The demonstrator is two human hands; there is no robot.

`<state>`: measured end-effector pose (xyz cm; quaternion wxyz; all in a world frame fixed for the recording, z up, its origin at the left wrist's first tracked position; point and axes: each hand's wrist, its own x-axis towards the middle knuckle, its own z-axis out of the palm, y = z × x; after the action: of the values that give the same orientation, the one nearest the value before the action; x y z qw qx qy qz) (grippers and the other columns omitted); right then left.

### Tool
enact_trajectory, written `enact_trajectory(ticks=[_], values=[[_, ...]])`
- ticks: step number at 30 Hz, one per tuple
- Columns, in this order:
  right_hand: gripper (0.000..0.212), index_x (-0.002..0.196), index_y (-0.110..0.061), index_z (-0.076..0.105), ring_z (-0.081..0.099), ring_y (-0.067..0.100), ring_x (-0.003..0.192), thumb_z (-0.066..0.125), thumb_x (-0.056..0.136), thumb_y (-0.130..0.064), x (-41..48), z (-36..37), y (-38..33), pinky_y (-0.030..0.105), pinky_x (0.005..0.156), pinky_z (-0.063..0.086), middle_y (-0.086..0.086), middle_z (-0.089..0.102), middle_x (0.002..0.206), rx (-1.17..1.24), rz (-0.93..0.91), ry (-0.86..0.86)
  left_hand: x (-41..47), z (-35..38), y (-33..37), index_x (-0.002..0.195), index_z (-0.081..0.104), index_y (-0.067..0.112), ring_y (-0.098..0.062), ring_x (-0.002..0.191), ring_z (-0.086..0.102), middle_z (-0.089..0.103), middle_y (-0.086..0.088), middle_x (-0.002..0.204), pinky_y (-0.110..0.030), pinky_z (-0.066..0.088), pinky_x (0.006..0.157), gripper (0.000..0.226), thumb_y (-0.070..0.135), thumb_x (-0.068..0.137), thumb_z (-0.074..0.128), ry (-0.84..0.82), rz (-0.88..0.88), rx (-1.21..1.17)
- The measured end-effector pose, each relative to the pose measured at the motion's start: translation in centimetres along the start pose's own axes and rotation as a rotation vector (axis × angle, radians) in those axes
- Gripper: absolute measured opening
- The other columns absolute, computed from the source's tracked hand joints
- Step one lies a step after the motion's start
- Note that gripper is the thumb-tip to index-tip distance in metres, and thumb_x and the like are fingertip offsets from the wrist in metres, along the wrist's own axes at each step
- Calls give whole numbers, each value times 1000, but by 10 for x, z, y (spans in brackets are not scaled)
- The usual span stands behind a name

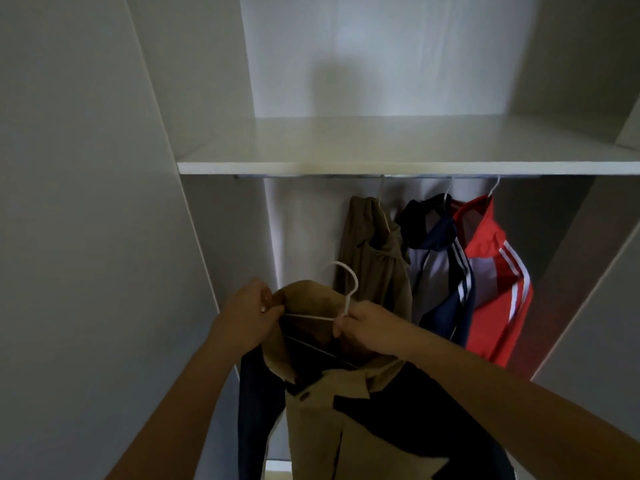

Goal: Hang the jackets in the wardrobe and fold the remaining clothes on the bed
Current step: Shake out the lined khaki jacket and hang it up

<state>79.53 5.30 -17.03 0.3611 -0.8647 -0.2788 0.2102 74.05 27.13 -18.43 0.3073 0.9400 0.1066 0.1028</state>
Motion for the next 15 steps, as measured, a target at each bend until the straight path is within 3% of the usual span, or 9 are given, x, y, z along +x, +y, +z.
enact_trajectory(ticks=[3,4,6,8,10,12,15], values=[[39,64,-23,60,45,-3,40,45,100,-21,31,-3,0,12,48,34,-10,49,50,116,-69,94,23,21,-5,120,52,17,-15,100,53,53,3,110,-28,43,86,30,25,92,59,-39,178,79],[40,63,-22,60,45,-2,40,45,100,-22,42,-6,0,12,49,35,-9,50,49,138,-78,147,30,25,-6,115,57,16,-18,96,58,59,0,106,-29,46,82,23,23,93,57,11,242,123],[42,60,-23,60,47,-3,42,45,99,-24,75,-18,6,9,48,33,-9,51,53,139,-92,260,58,31,-8,91,65,14,-21,74,65,66,-3,84,-23,43,60,7,20,87,66,164,356,294],[44,57,-25,59,49,-3,46,46,99,-26,115,-33,18,9,48,34,-9,52,54,113,-90,337,97,36,-12,78,64,15,-20,56,64,65,-1,69,-19,33,47,15,20,75,78,215,445,485],[46,55,-25,59,48,0,50,47,99,-27,157,-48,35,12,52,34,-10,53,52,114,-50,362,140,46,-17,99,60,18,-21,75,67,66,-2,88,-23,38,56,14,22,86,64,129,437,584],[47,53,-23,60,46,2,48,47,99,-26,192,-57,51,15,52,34,-12,51,44,161,-4,363,183,59,-29,127,46,22,-27,96,64,62,-3,111,-32,46,73,33,21,94,46,57,403,720],[47,55,-20,62,44,0,41,48,99,-27,234,-73,63,13,46,32,-11,49,43,191,32,381,236,75,-38,143,26,20,-30,98,63,57,-6,119,-38,49,80,51,15,95,42,124,476,909]])
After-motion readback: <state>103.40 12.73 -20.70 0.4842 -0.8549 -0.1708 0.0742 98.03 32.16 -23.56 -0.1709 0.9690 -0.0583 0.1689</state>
